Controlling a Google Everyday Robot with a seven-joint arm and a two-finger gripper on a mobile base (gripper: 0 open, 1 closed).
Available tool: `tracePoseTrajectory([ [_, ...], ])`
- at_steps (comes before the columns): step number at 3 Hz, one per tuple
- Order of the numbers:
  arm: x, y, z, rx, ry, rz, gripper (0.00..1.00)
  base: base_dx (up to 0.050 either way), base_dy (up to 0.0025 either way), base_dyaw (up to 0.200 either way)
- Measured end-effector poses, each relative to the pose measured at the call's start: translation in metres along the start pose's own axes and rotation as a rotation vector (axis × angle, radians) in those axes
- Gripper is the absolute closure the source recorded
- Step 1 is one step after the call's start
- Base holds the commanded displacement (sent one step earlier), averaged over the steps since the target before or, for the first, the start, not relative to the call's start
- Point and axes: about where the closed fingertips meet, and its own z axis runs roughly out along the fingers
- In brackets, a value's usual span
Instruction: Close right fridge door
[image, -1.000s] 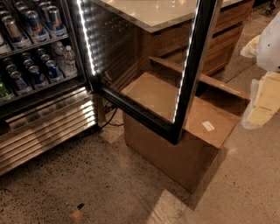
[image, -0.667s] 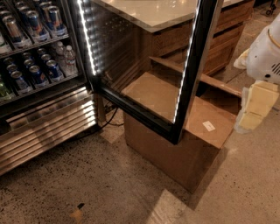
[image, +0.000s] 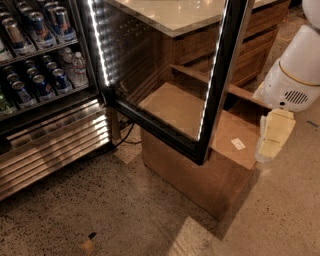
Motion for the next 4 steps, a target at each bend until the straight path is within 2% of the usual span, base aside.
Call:
tracePoseTrajectory([
  [1, 0.0, 0.0, 0.0, 0.0, 0.0, 0.0, 0.0, 0.049, 0.0, 0.0],
  [2, 0.0, 0.0, 0.0, 0.0, 0.0, 0.0, 0.0, 0.0, 0.00016, -0.2],
  [4, 0.0, 0.0, 0.0, 0.0, 0.0, 0.0, 0.0, 0.049, 0.00003, -0.001],
])
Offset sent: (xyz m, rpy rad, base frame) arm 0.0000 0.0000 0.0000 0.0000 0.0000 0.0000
